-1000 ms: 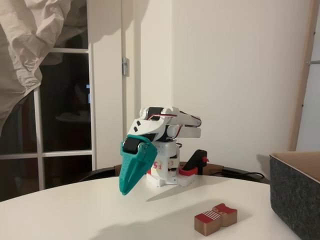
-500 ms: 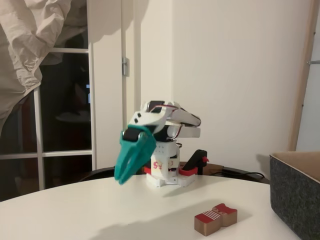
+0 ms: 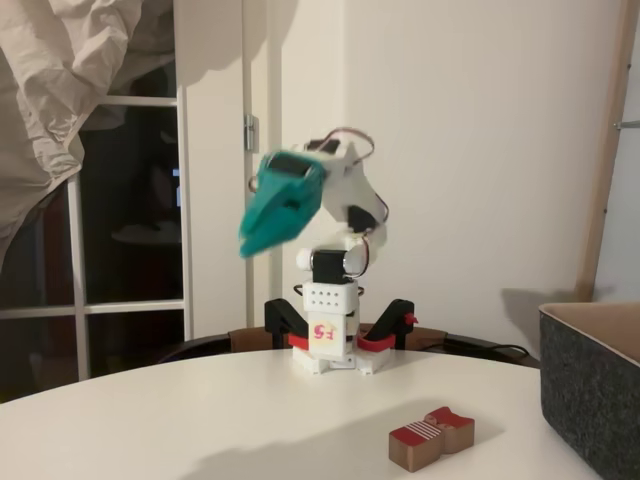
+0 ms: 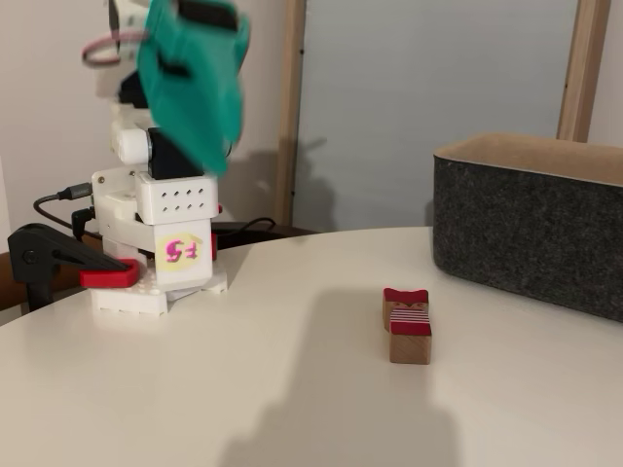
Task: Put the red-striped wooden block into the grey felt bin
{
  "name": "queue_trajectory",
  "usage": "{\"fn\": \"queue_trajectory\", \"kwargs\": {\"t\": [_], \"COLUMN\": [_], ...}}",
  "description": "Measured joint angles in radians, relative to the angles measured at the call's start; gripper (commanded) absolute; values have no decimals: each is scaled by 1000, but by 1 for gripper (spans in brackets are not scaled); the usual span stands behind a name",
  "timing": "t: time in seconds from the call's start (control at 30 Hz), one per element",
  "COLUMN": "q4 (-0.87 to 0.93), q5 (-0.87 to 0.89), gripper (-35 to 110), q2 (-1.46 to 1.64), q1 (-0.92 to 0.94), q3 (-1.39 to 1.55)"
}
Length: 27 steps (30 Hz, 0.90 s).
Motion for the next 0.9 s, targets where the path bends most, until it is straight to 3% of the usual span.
{"fn": "queue_trajectory", "kwargs": {"t": [0.23,0.5,0.67,0.9], "q4": [-101,-110,-57,252], "q5": [235,336,279,44], "gripper": [13,18,21,30], "q2": [-249,-462,-603,-770], "q1": [-267,-526,-595,-624], "q3": [-192,-334,-433,-595]}}
